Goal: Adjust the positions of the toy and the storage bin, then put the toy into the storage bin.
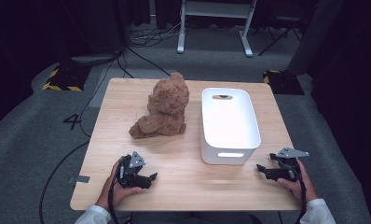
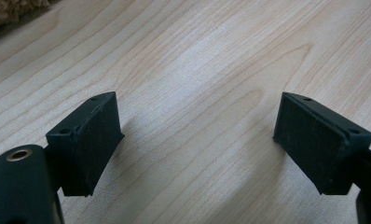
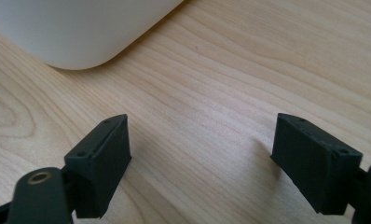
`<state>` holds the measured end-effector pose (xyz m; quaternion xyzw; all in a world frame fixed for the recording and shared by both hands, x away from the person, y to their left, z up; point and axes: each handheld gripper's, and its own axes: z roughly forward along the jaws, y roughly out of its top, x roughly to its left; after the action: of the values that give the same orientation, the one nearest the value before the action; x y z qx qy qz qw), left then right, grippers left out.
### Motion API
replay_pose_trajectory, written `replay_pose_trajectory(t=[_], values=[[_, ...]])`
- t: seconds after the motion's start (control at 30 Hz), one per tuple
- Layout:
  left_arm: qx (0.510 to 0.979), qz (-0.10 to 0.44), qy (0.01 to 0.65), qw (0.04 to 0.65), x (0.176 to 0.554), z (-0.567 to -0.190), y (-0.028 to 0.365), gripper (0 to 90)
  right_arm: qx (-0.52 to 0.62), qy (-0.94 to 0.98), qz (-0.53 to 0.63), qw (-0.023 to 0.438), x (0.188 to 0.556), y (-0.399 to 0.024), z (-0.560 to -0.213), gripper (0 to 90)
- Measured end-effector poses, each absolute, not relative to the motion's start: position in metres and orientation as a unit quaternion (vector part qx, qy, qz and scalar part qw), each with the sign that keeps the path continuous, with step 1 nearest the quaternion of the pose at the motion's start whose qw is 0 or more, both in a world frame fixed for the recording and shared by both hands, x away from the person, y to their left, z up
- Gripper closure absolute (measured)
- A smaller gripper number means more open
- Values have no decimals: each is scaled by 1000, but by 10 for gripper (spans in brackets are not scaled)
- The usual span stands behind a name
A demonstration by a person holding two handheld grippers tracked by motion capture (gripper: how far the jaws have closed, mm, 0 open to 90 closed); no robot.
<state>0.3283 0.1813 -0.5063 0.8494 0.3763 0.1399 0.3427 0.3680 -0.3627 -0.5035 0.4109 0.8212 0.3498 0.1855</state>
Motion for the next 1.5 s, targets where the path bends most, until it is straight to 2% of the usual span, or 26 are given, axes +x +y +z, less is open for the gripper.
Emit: replay_pose_trajectory(t=[0.63,0.9,1.5], values=[[854,137,376,333,334,-503,182,169,412,817,358,188,369,-363,-506,166],[838,137,372,375,334,-489,185,159,411,817,358,189,368,-363,-506,166],[825,161,369,396,344,-474,188,159,410,817,358,188,368,-364,-506,166]])
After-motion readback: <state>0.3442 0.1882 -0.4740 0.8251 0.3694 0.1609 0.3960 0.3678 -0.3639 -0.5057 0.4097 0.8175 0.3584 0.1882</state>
